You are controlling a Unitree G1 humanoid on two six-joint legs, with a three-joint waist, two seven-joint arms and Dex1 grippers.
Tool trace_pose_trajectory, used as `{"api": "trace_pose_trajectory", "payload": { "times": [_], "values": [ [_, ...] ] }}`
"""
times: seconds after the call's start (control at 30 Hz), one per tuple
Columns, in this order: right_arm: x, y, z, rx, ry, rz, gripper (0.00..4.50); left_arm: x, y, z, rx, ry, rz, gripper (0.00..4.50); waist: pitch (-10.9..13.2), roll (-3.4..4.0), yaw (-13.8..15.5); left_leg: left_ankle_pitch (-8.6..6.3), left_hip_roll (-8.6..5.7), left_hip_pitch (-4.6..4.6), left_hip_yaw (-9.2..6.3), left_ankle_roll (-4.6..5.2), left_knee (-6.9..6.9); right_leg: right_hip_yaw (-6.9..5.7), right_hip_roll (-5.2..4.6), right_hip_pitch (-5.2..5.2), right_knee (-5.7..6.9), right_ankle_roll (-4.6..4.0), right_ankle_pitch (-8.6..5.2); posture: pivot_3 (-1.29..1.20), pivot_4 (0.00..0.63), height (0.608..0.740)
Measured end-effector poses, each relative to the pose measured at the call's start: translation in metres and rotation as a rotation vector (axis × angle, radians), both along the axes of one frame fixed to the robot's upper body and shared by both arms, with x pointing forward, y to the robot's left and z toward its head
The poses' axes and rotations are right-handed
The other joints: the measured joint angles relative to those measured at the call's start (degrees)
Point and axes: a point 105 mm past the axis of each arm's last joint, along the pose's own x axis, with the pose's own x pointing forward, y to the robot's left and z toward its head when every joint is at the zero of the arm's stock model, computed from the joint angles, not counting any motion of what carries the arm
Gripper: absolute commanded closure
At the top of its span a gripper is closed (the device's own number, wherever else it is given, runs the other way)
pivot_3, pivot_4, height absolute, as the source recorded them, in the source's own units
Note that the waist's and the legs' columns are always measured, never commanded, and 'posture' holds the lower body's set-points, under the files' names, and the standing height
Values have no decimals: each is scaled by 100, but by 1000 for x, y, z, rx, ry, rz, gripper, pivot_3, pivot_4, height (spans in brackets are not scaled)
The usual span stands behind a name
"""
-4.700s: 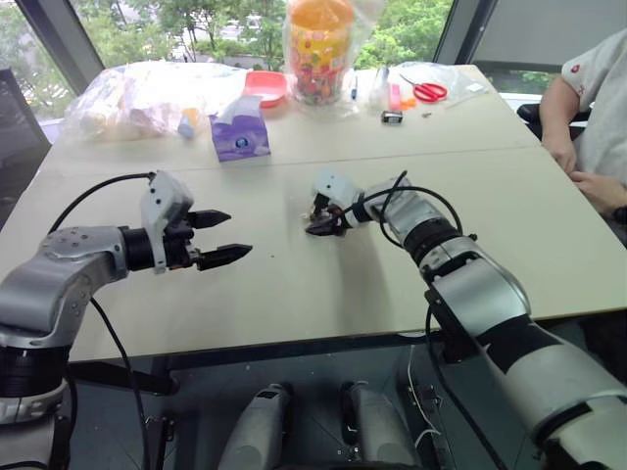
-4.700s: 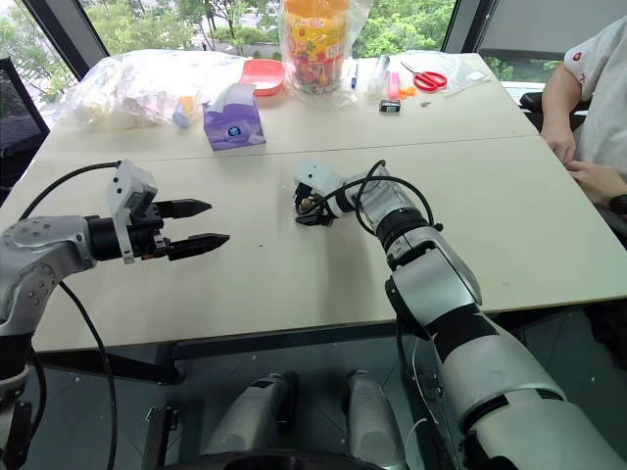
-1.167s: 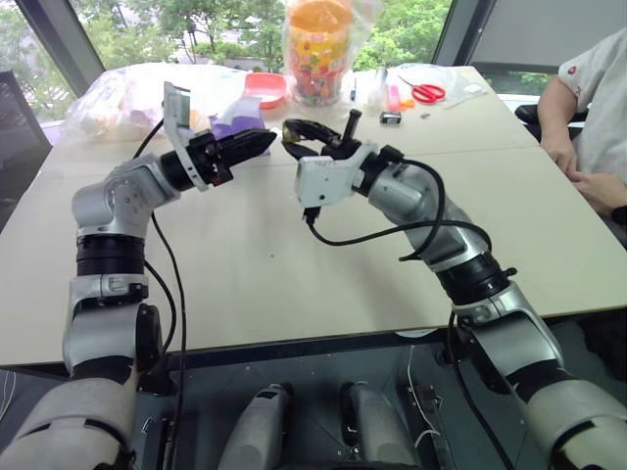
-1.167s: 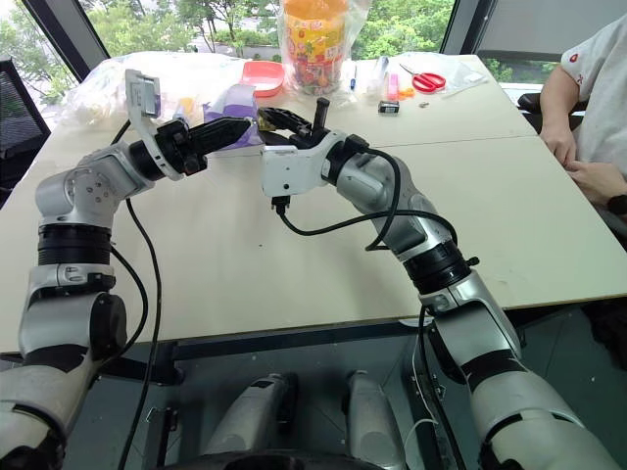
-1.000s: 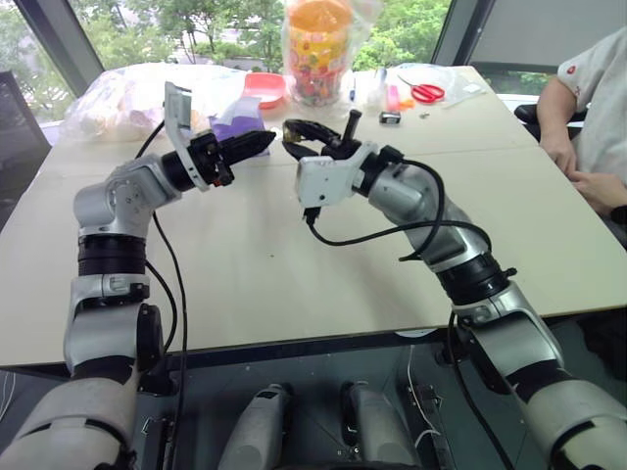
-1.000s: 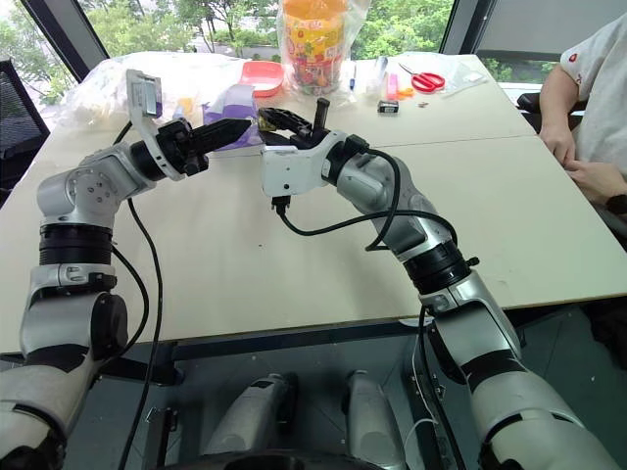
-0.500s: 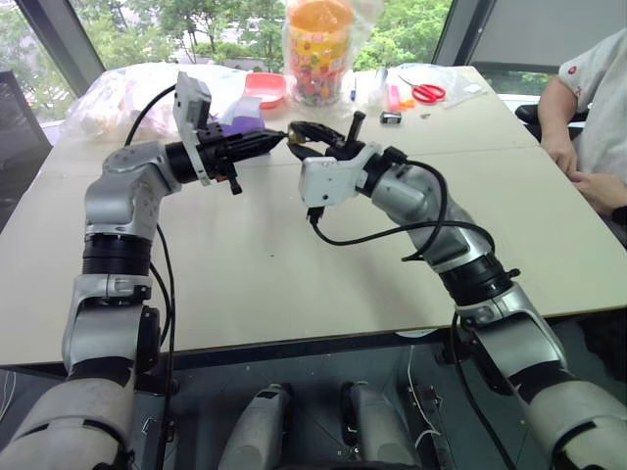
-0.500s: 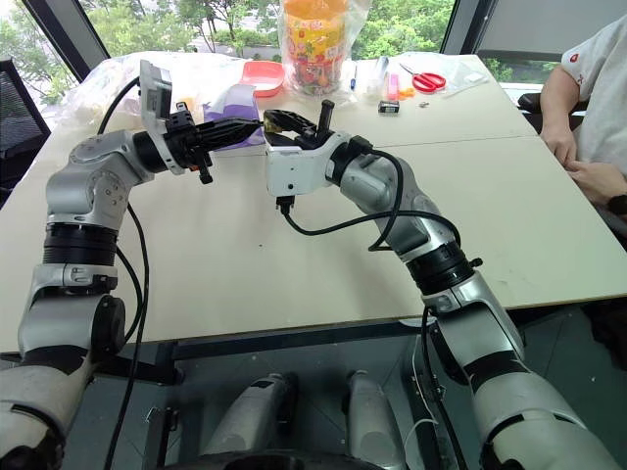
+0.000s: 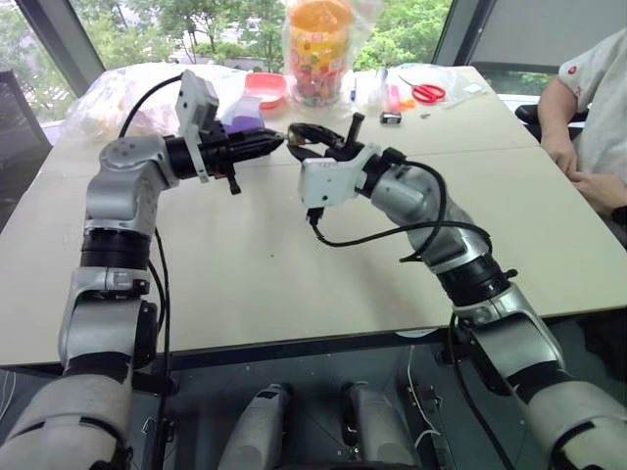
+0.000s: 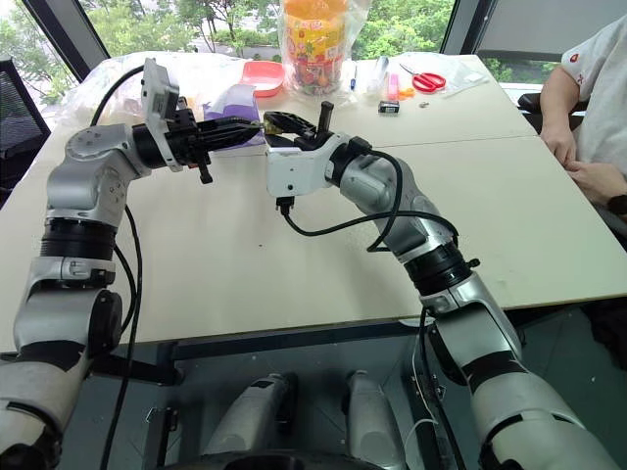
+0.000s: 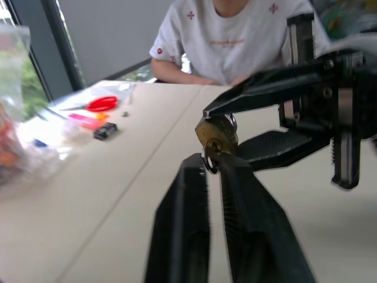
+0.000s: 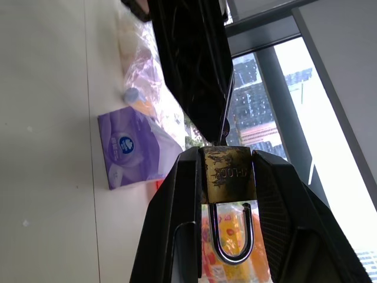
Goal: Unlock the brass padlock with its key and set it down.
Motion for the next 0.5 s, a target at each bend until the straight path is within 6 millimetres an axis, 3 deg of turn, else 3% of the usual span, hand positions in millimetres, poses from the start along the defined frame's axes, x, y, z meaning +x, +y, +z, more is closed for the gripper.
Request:
{"api": "trace_pose_trajectory", "payload": {
  "times": [0.2,0.5],
  "values": [
    [-1,0,0,-1,-2,4,3811,-5,1,-5,-55,146,-46,2821,0,0,1,0,1,0,-1,0,0,0,1,-1,1,-2,0,0,150,740],
    [-2,1,2,5,-9,7,3811,-4,-1,7,-123,146,-61,2821,0,0,9,0,0,0,-2,-1,0,1,-1,-1,0,-3,0,0,150,740]
  ]
}}
